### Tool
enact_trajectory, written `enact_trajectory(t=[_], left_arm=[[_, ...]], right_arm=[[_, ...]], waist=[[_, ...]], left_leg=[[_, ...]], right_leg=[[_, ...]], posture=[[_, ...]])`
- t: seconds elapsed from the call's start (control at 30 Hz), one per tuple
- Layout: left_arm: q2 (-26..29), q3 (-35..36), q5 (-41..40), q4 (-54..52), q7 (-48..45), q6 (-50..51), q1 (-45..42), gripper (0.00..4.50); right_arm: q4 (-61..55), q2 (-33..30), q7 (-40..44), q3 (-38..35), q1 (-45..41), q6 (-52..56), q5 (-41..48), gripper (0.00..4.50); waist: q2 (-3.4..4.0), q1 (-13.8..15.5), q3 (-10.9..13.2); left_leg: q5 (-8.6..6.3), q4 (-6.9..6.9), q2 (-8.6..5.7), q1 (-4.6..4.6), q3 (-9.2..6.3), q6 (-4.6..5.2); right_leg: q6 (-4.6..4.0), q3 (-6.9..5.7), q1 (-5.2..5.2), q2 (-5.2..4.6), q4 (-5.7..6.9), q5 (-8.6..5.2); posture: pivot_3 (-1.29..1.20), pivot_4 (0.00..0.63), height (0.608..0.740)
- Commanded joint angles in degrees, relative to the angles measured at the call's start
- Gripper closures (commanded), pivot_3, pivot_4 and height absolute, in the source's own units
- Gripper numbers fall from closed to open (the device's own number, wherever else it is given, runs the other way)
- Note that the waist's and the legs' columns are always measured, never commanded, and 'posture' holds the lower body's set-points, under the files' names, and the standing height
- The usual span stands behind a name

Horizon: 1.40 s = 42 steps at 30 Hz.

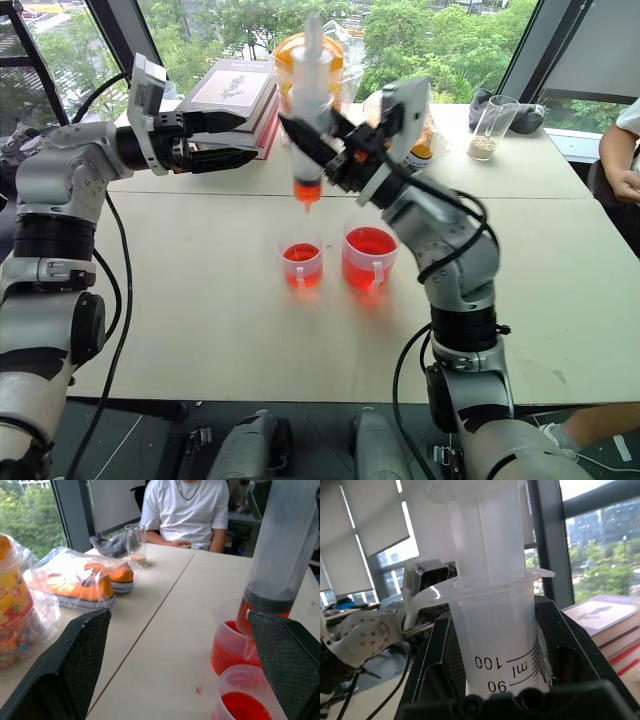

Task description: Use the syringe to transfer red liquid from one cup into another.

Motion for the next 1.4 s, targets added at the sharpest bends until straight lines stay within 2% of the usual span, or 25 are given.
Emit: enact_trajectory(t=[0.03,0.2,0.33,0.8,0.9,1.03,1.1,1.13,1.4], left_arm=[[1.4,2.3,-2.5,-4.8,0.3,2.3,-0.6,0.04],[1.1,2.1,-5.3,-8.6,-0.1,6.0,-0.8,0.04],[-1.4,0.8,-5.5,-7.7,-0.2,5.6,-2.7,0.04],[-9.0,-3.0,-0.4,6.3,-4.0,-4.6,-9.6,0.04],[-10.5,-3.3,-0.4,7.3,-5.3,-4.7,-10.3,0.73],[-11.0,-4.0,-0.4,6.4,-7.6,-3.8,-9.9,2.6],[-10.7,-4.8,-0.3,5.2,-9.1,-3.2,-9.1,3.71],[-10.4,-5.4,-0.2,4.3,-10.2,-3.0,-8.5,4.04],[-8.6,-8.3,0.1,-1.4,-13.4,-1.3,-4.3,4.04]], right_arm=[[0.9,0.4,2.4,1.7,1.8,-4.6,-2.6,3.03],[2.7,0.3,4.3,3.2,5.4,-7.3,-5.0,3.03],[2.3,0.6,4.8,4.0,7.2,-7.6,-5.9,3.03],[-0.6,1.4,3.9,5.1,8.7,-6.8,-7.4,3.03],[-1.0,1.4,3.8,5.0,8.6,-6.6,-7.4,3.03],[-0.8,1.4,3.8,4.8,8.1,-6.6,-7.4,3.03],[-0.8,1.5,3.6,4.5,7.5,-6.5,-7.2,3.03],[-0.9,1.6,3.5,4.3,7.1,-6.3,-7.0,3.03],[-1.8,2.1,1.8,1.1,2.5,-4.1,-4.5,3.03]], waist=[[-0.01,0.0,0.0],[0.0,-0.3,0.0],[0.0,-0.4,0.0],[0.0,-0.4,0.0],[0.0,-0.4,0.0],[0.0,-0.4,0.0],[0.0,-0.4,0.0],[0.0,-0.4,0.0],[0.0,-0.5,0.0]], left_leg=[[0.0,0.0,0.0,-0.01,0.01,0.0],[0.0,-0.01,0.01,0.0,-0.01,0.0],[0.02,0.0,0.03,0.06,-0.02,-0.04],[0.03,-0.03,0.02,0.07,0.0,-0.05],[0.03,-0.03,0.02,0.07,-0.01,-0.05],[0.03,-0.03,0.02,0.07,-0.01,-0.05],[0.03,-0.03,0.02,0.07,-0.01,-0.05],[0.03,-0.03,0.02,0.07,-0.01,-0.05],[0.03,-0.03,0.04,0.07,-0.03,-0.05]], right_leg=[[0.0,0.01,0.0,-0.01,-0.02,0.0],[0.01,0.0,-0.01,0.02,0.01,0.0],[0.01,0.0,-0.01,0.05,0.1,0.0],[0.0,0.01,-0.01,0.06,0.05,0.0],[0.01,0.0,-0.01,0.07,0.06,0.0],[0.0,0.01,-0.01,0.07,0.06,0.0],[0.01,0.01,-0.01,0.07,0.06,0.0],[0.01,0.01,-0.01,0.07,0.06,0.0],[0.0,0.01,-0.01,0.07,0.07,0.0]], posture=[[0.0,0.15,0.74],[0.0,0.15,0.74],[0.0,0.15,0.74],[0.0,0.15,0.74],[0.0,0.15,0.74],[0.0,0.15,0.74],[0.0,0.15,0.74],[0.0,0.15,0.74],[0.0,0.15,0.74]])
